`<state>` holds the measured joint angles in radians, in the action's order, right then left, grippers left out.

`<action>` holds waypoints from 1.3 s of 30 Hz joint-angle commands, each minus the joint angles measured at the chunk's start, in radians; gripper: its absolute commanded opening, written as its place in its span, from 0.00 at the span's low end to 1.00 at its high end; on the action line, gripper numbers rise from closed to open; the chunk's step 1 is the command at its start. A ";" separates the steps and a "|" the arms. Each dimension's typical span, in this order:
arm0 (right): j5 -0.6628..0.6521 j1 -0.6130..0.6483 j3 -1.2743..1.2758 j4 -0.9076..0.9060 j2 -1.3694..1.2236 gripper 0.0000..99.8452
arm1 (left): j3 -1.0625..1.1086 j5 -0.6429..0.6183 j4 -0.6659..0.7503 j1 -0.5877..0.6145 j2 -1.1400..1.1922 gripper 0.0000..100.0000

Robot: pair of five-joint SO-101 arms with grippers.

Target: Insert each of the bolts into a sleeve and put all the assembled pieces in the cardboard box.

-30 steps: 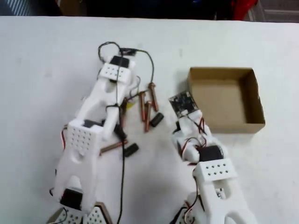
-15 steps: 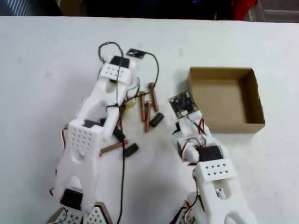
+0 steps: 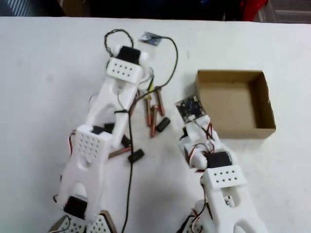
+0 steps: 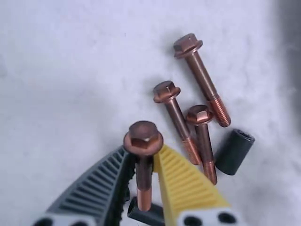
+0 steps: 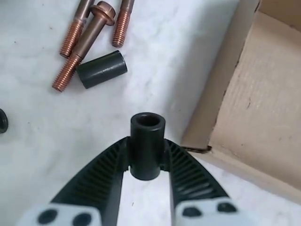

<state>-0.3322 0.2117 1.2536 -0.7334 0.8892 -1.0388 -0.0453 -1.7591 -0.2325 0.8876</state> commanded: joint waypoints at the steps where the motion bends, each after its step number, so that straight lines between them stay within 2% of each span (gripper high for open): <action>1: 0.002 -0.002 -0.006 0.024 0.025 0.02 | -0.060 0.011 -0.020 -0.004 -0.024 0.06; 3: 0.002 -0.002 -0.006 0.024 0.025 0.02 | -0.061 0.012 -0.020 -0.008 -0.024 0.03; 15: 0.002 -0.002 -0.006 0.024 0.025 0.02 | -0.061 0.009 -0.026 -0.007 -0.030 0.02; 22: 0.002 -0.008 0.021 0.076 0.018 0.02 | -0.040 0.012 -0.028 0.002 -0.140 0.02; 24: 0.002 -0.004 0.052 0.117 0.022 0.02 | 0.020 0.037 -0.028 0.004 -0.185 0.02; 29: 0.002 -0.002 0.114 0.242 0.025 0.02 | 0.247 0.233 -0.025 0.007 -0.344 0.02; 32: 0.008 -0.001 0.118 0.259 0.025 0.02 | 0.361 0.244 -0.023 0.028 -0.447 0.02; 39: 0.009 0.101 0.115 0.260 0.025 0.02 | 0.595 0.247 -0.018 0.056 -0.674 0.02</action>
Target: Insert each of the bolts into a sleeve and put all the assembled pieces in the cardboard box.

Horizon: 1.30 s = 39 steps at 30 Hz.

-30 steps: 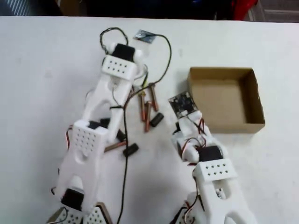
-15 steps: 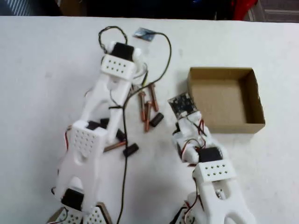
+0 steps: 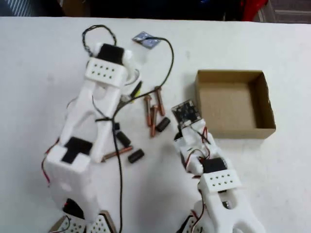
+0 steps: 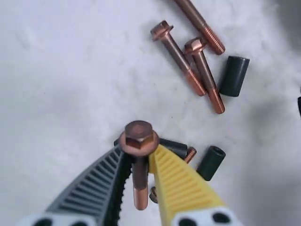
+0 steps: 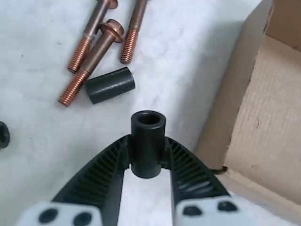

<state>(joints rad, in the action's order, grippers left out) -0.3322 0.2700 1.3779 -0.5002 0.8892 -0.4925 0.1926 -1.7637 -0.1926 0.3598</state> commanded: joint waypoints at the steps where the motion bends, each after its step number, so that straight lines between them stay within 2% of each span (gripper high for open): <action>1: 0.009 0.058 -0.011 0.027 0.025 0.02 | 0.078 0.009 -0.014 0.018 -0.176 0.02; 5: 0.009 0.139 -0.014 0.064 0.025 0.02 | 0.218 0.009 -0.005 0.013 -0.320 0.02; 8: 0.009 0.186 -0.012 0.085 0.025 0.02 | 0.358 0.009 0.054 0.027 -0.458 0.02; 13: 0.012 0.216 -0.012 0.136 0.025 0.02 | 0.615 0.011 0.213 0.079 -0.699 0.02; 19: 0.192 0.272 -0.015 0.217 0.025 0.02 | 0.855 0.006 0.391 0.097 -0.906 0.02; 27: 0.196 0.360 -0.017 0.354 0.025 0.02 | 1.112 0.008 0.663 0.096 -1.095 0.02; 35: 0.206 0.361 -0.012 0.453 0.025 0.02 | 1.263 0.000 0.864 0.091 -1.256 0.02; 37: 0.206 0.360 -0.011 0.493 0.025 0.02 | 1.278 -0.040 0.890 0.091 -1.302 0.02; 39: 0.206 0.357 -0.011 0.533 0.027 0.02 | 1.295 -0.144 0.913 0.096 -1.351 0.02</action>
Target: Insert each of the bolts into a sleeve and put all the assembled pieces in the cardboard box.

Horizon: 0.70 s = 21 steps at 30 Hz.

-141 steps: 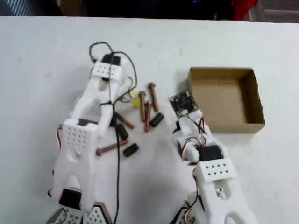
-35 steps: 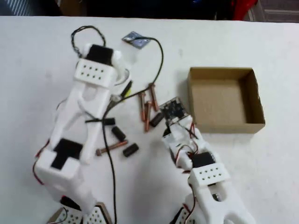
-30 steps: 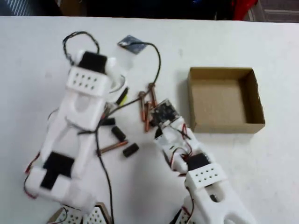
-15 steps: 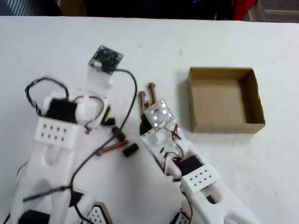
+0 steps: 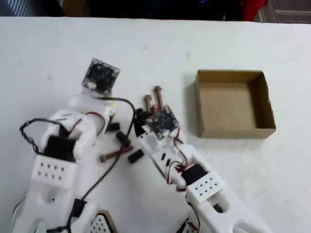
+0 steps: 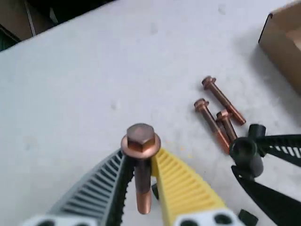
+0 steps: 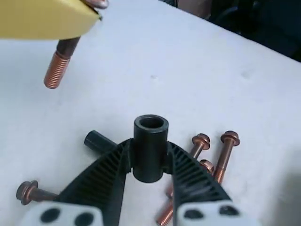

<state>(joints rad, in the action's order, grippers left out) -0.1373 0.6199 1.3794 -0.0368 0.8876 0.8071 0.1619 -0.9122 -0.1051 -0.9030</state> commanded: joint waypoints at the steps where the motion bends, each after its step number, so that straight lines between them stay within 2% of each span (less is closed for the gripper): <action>1: 0.011 0.008 -0.012 0.087 0.028 0.02 | 0.005 -0.164 0.071 0.008 -0.111 0.02; 3: 0.011 0.013 -0.011 0.101 0.028 0.02 | 0.021 -0.222 0.089 0.004 -0.162 0.02; 8: 0.012 0.013 -0.006 0.096 0.073 0.02 | 0.081 -0.229 0.176 0.002 -0.278 0.02; 11: 0.009 0.015 0.048 0.096 0.194 0.02 | 0.118 -0.229 0.232 -0.022 -0.340 0.02; 15: 0.003 0.015 0.141 0.087 0.392 0.02 | 0.132 -0.226 0.235 -0.088 -0.390 0.02; 21: 0.003 0.015 0.175 -0.082 0.608 0.02 | 0.130 -0.224 0.239 -0.130 -0.432 0.02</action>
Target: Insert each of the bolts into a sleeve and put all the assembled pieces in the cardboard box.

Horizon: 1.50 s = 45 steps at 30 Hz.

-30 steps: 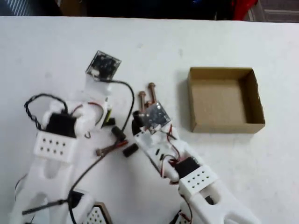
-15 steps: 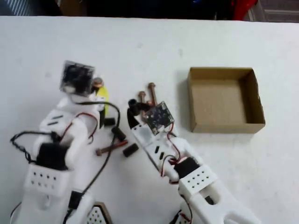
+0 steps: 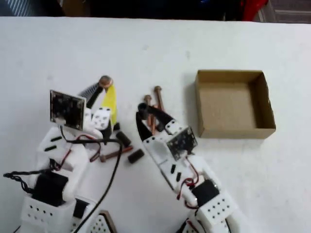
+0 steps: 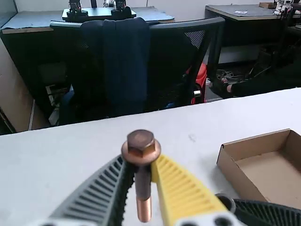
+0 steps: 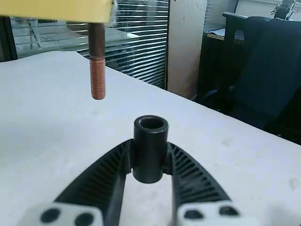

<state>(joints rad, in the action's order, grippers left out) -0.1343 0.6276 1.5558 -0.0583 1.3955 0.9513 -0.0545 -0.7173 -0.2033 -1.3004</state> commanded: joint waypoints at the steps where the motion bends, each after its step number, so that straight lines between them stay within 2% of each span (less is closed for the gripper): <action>1: 0.000 0.013 0.006 -0.073 0.130 0.02 | -0.012 -0.008 0.044 -0.045 -0.042 0.02; 6: -0.031 0.033 0.081 -0.091 0.251 0.02 | -0.011 -0.006 0.044 -0.113 -0.084 0.02; 9: -0.092 0.042 0.118 -0.119 0.309 0.02 | -0.009 -0.006 0.038 -0.114 -0.116 0.02; 13: -0.098 0.044 0.138 -0.159 0.360 0.02 | 0.038 -0.008 0.048 -0.116 -0.176 0.02; 19: -0.097 0.044 0.138 -0.243 0.358 0.02 | 0.186 -0.005 0.161 -0.191 -0.325 0.02; 23: -0.097 0.044 0.138 -0.277 0.358 0.02 | 0.273 0.110 0.207 -0.255 -0.397 0.02; 27: -0.097 0.044 0.138 -0.283 0.357 0.02 | 0.292 0.127 0.201 -0.305 -0.412 0.02; 42: -0.098 0.044 0.138 -0.282 0.360 0.02 | 0.293 0.124 0.115 -0.309 -0.415 0.02; 45: -0.101 0.044 0.138 -0.282 0.360 0.02 | 0.293 0.066 0.114 -0.309 -0.415 0.02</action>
<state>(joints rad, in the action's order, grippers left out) -0.2125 0.6674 1.6847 -0.3422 1.7315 1.2566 0.0591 -0.6114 -0.4979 -1.6962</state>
